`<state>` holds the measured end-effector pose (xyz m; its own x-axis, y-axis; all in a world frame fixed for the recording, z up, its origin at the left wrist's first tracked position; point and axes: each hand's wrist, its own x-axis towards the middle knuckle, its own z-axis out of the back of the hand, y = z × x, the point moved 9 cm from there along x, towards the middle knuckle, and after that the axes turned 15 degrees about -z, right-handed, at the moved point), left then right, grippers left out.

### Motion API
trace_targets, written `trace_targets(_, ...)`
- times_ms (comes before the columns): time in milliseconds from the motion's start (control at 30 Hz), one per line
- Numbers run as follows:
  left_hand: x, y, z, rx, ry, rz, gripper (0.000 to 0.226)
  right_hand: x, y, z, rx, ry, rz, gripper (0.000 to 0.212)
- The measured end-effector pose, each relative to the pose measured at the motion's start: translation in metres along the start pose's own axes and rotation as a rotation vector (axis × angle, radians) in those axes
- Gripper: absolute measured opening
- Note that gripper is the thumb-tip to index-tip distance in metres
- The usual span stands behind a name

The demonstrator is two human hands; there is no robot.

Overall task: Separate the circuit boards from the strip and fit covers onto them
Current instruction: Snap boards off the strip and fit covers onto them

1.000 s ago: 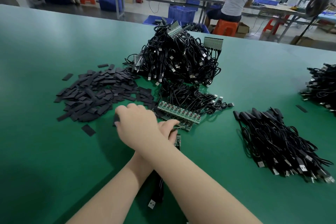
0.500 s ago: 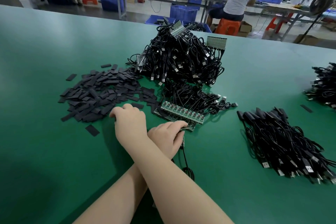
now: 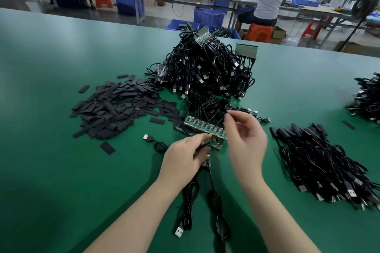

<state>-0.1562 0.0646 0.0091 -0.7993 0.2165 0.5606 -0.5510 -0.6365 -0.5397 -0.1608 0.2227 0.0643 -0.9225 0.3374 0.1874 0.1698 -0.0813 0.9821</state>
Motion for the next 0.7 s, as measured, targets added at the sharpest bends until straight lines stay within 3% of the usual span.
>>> trace_targets(100, 0.001, -0.004, 0.001, 0.003, -0.014, -0.033, 0.028, 0.01, -0.034, 0.027, -0.077, -0.049, -0.167, 0.013)
trace_targets(233, -0.002, -0.002, 0.001, -0.023, -0.036, -0.028, 0.029, 0.003, -0.06, 0.027, -0.167, 0.015, -0.272, 0.019)
trace_targets(500, -0.001, 0.008, -0.005, -0.158, -0.03, 0.014, 0.023, -0.006, -0.072, 0.014, -0.11, 0.21, -0.388, 0.017)
trace_targets(700, -0.002, 0.013, -0.008, -0.192, -0.014, 0.031, 0.027, -0.008, -0.073, 0.012, -0.028, 0.236, -0.405, 0.015)
